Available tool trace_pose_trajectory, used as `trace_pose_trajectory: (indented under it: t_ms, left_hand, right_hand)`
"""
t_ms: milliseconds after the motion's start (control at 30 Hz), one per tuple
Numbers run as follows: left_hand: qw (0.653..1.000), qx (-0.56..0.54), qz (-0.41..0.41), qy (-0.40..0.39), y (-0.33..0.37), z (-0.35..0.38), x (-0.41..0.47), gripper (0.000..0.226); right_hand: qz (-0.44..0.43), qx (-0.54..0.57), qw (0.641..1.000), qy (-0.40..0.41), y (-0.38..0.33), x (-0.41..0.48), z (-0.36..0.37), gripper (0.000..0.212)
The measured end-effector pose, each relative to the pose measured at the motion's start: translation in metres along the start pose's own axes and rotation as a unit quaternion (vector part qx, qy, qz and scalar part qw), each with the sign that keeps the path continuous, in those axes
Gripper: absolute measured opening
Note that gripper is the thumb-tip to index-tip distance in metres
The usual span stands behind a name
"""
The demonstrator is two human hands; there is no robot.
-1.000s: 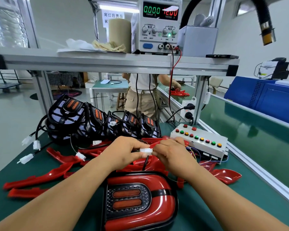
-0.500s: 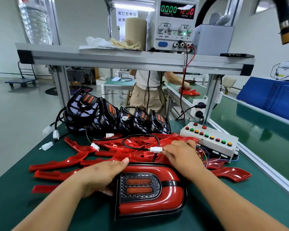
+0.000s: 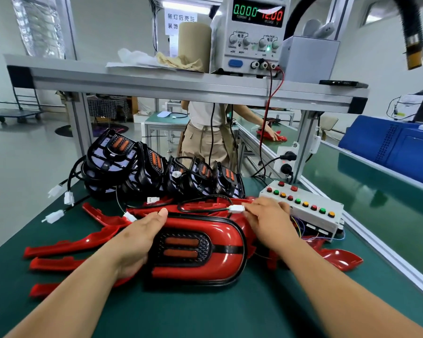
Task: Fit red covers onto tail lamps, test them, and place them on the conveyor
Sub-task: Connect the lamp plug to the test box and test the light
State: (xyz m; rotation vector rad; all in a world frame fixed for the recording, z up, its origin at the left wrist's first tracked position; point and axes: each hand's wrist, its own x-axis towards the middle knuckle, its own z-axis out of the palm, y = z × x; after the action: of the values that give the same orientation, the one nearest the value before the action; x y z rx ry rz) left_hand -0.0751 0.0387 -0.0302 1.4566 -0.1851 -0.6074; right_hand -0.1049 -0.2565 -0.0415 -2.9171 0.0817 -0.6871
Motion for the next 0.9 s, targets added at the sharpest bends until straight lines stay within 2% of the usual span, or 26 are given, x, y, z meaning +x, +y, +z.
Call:
trace_pose_trajectory:
  t_ms: [133, 233, 300, 367, 433, 500, 567, 633, 767, 900]
  left_hand:
    - [0.998, -0.023, 0.029, 0.049, -0.006, 0.005, 0.015, 0.060]
    - [0.997, -0.010, 0.049, 0.063, -0.009, 0.008, 0.020, 0.058]
    - [0.996, -0.017, 0.053, 0.066, -0.011, 0.010, 0.021, 0.058]
    - [0.996, -0.024, 0.048, 0.075, -0.013, 0.011, 0.021, 0.063]
    - [0.995, -0.038, 0.039, 0.080, -0.015, 0.009, 0.021, 0.069]
    - [0.996, -0.054, 0.034, 0.065, -0.016, 0.008, 0.021, 0.063]
    - [0.996, -0.066, 0.033, 0.050, -0.015, 0.010, 0.019, 0.058]
    - [0.996, -0.074, 0.036, 0.041, -0.015, 0.008, 0.018, 0.062]
    - [0.994, -0.089, 0.044, 0.051, -0.014, 0.003, 0.017, 0.090]
    - [0.993, -0.094, 0.046, 0.047, -0.012, 0.003, 0.017, 0.095]
  right_hand:
    - [0.044, 0.062, 0.995, -0.063, 0.009, 0.007, 0.006, 0.042]
    - [0.104, 0.156, 0.982, -0.033, 0.016, 0.017, -0.002, 0.048]
    - [0.128, 0.087, 0.988, -0.012, 0.021, 0.027, -0.005, 0.038]
    - [0.151, 0.009, 0.987, -0.046, 0.025, 0.036, -0.002, 0.041]
    - [0.154, -0.021, 0.983, -0.101, 0.030, 0.045, 0.005, 0.057]
    - [0.147, -0.041, 0.978, -0.143, 0.032, 0.053, 0.010, 0.080]
    - [0.148, -0.051, 0.974, -0.161, 0.033, 0.059, 0.012, 0.102]
    - [0.150, -0.063, 0.973, -0.162, 0.033, 0.061, 0.015, 0.111]
    - [0.156, -0.069, 0.975, -0.141, 0.036, 0.061, 0.024, 0.102]
    - [0.171, -0.068, 0.972, -0.143, 0.037, 0.058, 0.026, 0.104]
